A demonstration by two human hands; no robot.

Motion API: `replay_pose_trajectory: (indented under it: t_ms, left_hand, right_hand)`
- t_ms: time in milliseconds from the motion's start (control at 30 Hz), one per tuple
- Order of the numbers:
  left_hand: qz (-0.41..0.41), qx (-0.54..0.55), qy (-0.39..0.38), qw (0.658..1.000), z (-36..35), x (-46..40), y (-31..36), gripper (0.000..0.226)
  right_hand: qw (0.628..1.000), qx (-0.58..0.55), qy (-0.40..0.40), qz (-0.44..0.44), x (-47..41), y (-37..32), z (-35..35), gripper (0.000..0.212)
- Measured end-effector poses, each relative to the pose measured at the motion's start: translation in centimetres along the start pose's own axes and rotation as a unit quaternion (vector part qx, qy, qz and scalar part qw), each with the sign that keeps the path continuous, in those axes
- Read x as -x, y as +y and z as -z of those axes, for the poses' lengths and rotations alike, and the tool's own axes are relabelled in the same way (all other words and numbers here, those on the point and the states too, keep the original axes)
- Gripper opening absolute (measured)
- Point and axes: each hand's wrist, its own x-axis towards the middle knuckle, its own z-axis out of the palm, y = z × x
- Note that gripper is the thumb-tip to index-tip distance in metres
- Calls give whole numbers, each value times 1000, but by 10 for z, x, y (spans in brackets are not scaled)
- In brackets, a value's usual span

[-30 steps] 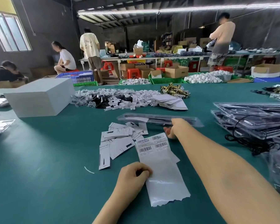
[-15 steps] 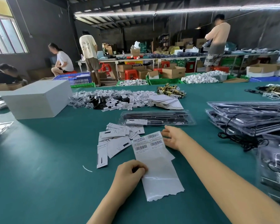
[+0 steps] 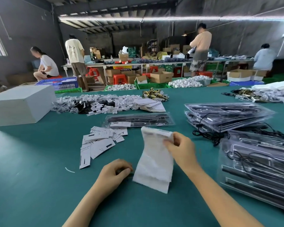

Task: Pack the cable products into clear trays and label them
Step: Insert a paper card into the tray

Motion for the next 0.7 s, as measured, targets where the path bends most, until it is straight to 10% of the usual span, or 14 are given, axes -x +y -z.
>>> replay_pose_trajectory:
  t_ms: [100,167,400,700]
  left_hand:
    - [12,-25,12,1000,-1,0,1,20]
    - [11,-35,7,999,-1,0,2,19]
    - [14,-49,-5,999,0,1,1,22]
    - [14,-41,-1,999,-1,0,2,20]
  right_hand:
    - [930,184,254,189,0,3,25,20]
    - [875,291,282,265,0,8,35,22]
    - [821,558,-102,-70,14,39,29,22]
    - [781,584,-139,-174,14,43,22,77]
